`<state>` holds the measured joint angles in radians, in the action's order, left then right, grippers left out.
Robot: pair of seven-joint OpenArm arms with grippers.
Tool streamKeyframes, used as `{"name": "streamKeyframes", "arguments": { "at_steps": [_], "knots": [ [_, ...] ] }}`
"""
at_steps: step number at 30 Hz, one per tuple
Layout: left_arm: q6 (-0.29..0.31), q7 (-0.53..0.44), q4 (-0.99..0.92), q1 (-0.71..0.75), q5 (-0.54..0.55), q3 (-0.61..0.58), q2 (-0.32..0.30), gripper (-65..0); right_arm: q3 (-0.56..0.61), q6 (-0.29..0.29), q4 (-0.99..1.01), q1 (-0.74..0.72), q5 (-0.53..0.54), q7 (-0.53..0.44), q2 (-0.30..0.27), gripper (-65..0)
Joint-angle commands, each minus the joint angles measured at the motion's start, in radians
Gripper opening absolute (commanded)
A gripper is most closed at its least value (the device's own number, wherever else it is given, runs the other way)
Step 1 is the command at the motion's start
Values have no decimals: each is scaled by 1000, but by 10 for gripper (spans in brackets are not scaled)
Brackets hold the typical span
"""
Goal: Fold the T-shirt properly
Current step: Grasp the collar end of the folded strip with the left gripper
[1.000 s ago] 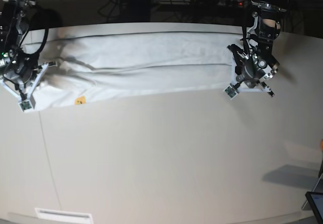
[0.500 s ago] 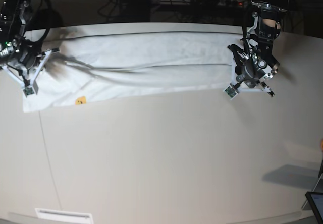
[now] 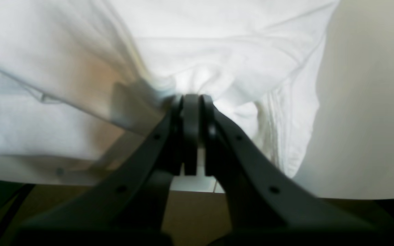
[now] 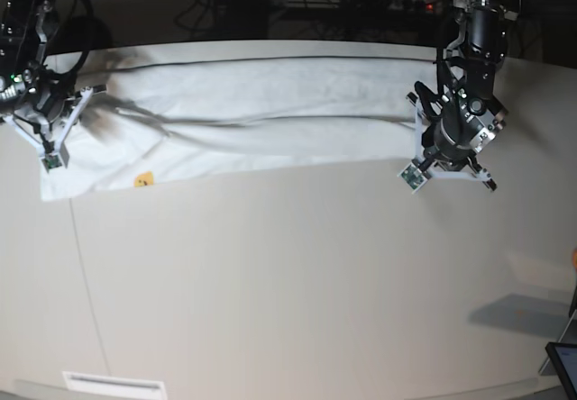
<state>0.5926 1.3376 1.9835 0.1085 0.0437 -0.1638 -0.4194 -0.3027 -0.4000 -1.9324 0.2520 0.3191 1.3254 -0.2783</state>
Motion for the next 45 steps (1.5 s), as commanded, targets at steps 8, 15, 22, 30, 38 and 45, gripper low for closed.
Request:
{"name": "streamKeyframes", "arguments": {
  "at_steps": [8, 15, 22, 30, 38, 45],
  "knots": [
    [-3, -36, 41, 59, -12, 8, -52, -650, -3, 2, -3, -9, 1, -13, -12, -649],
    [-3, -139, 49, 144, -12, 10, -100, -650, 23, 3, 34, -9, 1, -37, -11, -649],
    [-3, -224, 49, 195, -12, 28, -101, -650, 56, 31, 38, -9, 1, -40, -8, -649],
    [-3, -456, 49, 287, -12, 134, -100, -650, 56, 103, 38, -9, 1, -40, 6, -649],
    [-3, -682, 46, 371, -12, 151, -135, -650, 56, 105, 40, -10, -1, -40, 7, -649],
    [-3, -691, 47, 385, -12, 185, -154, -650, 56, 106, 46, -10, -1, -40, 3, -649]
  ]
}}
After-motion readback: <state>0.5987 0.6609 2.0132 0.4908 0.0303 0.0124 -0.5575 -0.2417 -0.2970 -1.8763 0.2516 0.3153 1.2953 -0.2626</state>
